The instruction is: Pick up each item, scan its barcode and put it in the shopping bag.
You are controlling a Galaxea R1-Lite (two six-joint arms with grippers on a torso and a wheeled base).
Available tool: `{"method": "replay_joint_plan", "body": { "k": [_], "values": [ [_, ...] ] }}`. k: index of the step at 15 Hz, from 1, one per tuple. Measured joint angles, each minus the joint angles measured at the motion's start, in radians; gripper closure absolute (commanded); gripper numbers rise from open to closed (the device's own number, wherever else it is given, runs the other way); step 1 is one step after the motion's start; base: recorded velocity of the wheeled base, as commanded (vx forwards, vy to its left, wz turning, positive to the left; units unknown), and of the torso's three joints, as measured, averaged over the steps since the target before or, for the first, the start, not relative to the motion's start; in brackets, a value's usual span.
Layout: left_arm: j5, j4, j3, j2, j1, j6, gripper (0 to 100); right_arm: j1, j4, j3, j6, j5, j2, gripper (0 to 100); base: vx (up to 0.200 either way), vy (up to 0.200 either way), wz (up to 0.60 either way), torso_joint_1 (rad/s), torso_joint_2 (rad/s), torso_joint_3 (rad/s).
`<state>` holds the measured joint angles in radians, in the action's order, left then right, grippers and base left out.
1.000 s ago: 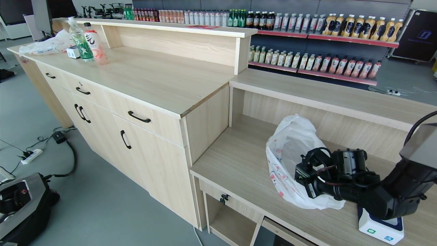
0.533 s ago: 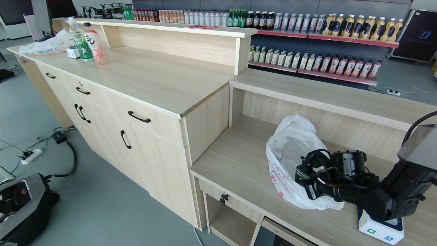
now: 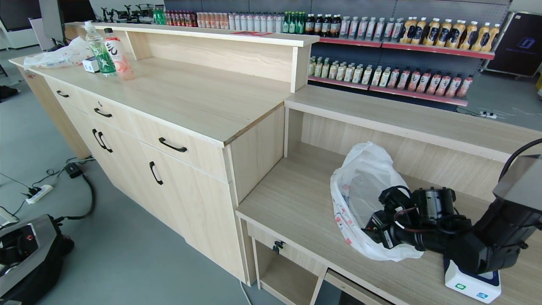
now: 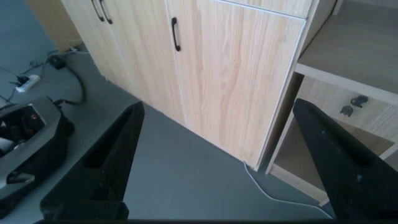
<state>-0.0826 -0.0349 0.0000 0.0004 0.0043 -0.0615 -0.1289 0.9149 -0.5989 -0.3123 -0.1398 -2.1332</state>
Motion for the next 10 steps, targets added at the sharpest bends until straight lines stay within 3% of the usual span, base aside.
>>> {"method": "replay_joint_plan", "body": {
  "k": [10],
  "values": [
    [0.0,0.0,0.0,0.0,0.0,0.0,0,0.006,-0.015,-0.006,-0.026,-0.057,0.17,0,0.0,0.0,0.0,0.0,0.0,0.0]
  ]
}}
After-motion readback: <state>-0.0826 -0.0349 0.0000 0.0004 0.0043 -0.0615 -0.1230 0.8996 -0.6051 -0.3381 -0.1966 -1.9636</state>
